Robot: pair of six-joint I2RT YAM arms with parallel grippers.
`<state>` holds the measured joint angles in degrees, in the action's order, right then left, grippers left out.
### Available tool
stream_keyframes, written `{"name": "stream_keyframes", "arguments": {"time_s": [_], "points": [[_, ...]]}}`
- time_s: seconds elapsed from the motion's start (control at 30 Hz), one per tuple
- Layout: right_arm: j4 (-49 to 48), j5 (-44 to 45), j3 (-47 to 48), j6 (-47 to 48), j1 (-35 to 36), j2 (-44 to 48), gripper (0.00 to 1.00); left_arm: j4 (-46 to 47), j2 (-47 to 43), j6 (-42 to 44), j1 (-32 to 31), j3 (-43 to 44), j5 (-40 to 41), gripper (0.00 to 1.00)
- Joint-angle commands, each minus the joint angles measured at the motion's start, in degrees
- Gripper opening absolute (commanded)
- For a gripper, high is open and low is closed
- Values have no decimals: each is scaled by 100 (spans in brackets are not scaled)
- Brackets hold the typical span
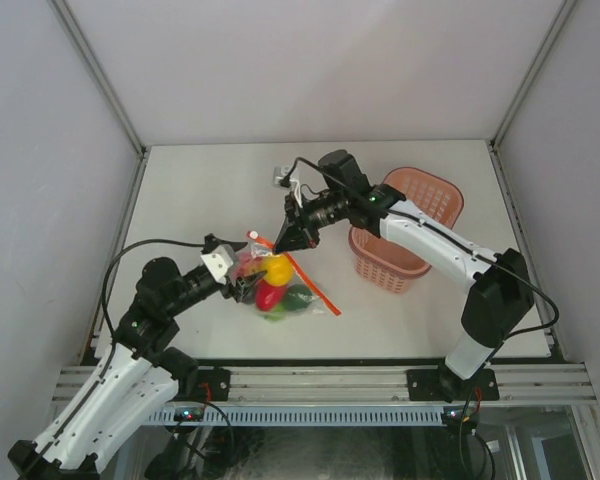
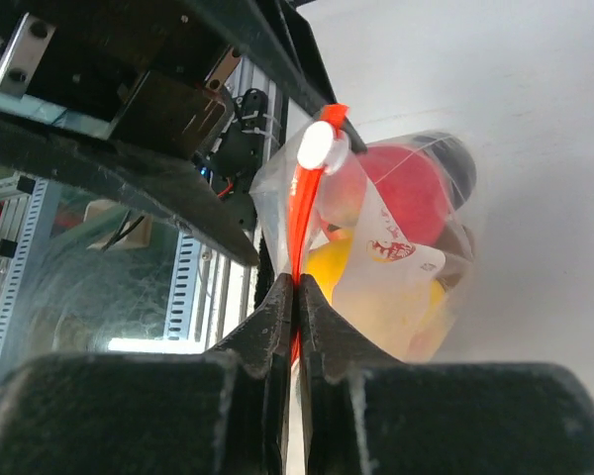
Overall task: Open the zip-top bag and remove the fake food
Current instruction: Adjust the zipper food storage bag at the center of the board.
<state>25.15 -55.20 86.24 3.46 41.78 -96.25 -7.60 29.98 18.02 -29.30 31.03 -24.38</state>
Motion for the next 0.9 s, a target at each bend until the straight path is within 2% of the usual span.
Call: {"name": "stream_keyframes", "arguments": {"time_s": [0.0, 0.07, 0.13, 0.23, 0.3, 0.33, 0.47, 0.6, 0.7, 0.87], "points": [[-391, -693, -125, 80, -428, 501, 0, 291, 97, -1075, 507, 249, 1, 82], [-424, -905, -193, 210, -543, 634, 0, 274, 271, -1506, 820, 428, -448, 88], [-331, -1006, -223, 507, -618, 751, 0, 581, 524, -2220, 1273, 523, -1228, 89], [-58, -1135, -221, 992, -682, 874, 0, 2077, 961, -4056, 1944, 297, -2508, 90], [53, -1236, -211, 1237, -733, 941, 0, 3176, 1132, -5041, 2082, 64, -2873, 92], [112, -1269, -204, 1346, -745, 966, 0, 3540, 1129, -5196, 2078, -24, -2927, 92], [217, -1323, -211, 1619, -750, 1015, 0, 4394, 805, -5036, 1860, -315, -2573, 94], [238, -1358, -243, 1702, -733, 1005, 0, 4563, 581, -4019, 1226, -611, -2019, 92], [263, -1402, -251, 1748, -730, 1025, 0, 4631, 643, -3282, 888, -764, -1916, 82], [356, -1555, -256, 1839, -701, 1045, 0, 4794, 981, -3120, 825, -810, -1660, 75]]}}
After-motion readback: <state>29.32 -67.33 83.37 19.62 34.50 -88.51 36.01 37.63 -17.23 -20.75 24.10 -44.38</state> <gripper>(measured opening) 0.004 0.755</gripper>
